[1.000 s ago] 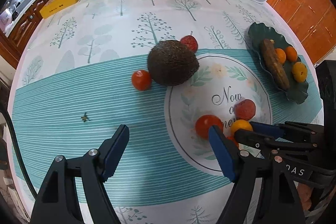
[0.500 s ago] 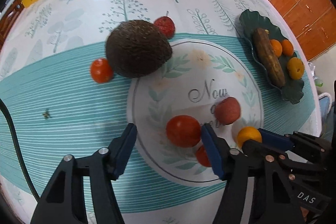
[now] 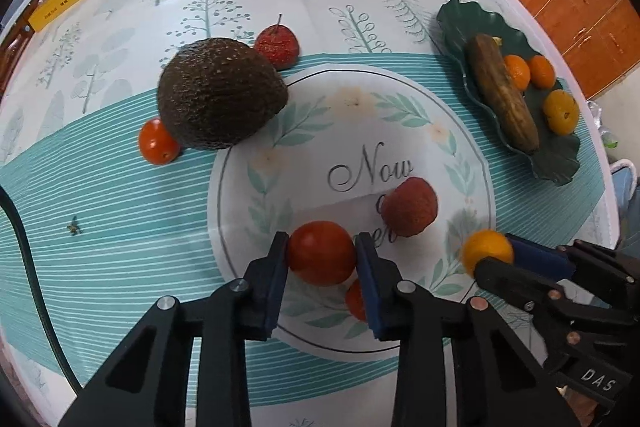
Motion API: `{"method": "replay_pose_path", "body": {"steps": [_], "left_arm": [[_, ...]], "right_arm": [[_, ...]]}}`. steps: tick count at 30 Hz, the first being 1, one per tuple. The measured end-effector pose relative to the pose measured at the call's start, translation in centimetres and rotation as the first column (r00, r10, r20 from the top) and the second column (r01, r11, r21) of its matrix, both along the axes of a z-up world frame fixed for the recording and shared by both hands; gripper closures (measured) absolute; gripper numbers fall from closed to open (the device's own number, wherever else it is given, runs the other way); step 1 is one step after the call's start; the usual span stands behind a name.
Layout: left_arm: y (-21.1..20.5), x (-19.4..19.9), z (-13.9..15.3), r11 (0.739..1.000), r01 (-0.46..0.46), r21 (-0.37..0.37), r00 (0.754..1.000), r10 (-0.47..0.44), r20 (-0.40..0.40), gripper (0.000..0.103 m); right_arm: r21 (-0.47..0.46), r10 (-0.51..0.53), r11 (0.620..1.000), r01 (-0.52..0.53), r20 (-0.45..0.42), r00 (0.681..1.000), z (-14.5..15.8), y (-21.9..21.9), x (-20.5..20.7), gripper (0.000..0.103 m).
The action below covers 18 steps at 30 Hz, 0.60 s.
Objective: Organize fruits
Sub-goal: 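Close the left tool on the red tomato while the right tool grasps the small orange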
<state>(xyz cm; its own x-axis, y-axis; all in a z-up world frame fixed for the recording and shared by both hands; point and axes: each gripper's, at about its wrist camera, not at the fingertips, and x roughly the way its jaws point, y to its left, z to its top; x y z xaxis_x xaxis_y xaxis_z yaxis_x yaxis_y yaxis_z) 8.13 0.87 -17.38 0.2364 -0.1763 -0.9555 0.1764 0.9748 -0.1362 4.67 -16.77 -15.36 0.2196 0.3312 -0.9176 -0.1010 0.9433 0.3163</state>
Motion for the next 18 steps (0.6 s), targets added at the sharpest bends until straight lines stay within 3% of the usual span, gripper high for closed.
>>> {"method": "replay_pose_path", "body": {"steps": [9,18], "left_arm": [[-0.2,-1.4,3.6,0.998,0.031,0.052,0.997,-0.035,0.072,0.072],[-3.4,-2.3,9.8,0.993,0.115,0.003,0.975,-0.113,0.194,0.072]], "right_arm": [[-0.008,0.0,1.0,0.0,0.04,0.999,1.9,-0.4,-0.3,0.072],[-0.062,-0.01,0.998,0.018,0.123,0.992,6.4,-2.0,-0.6,0.072]]}}
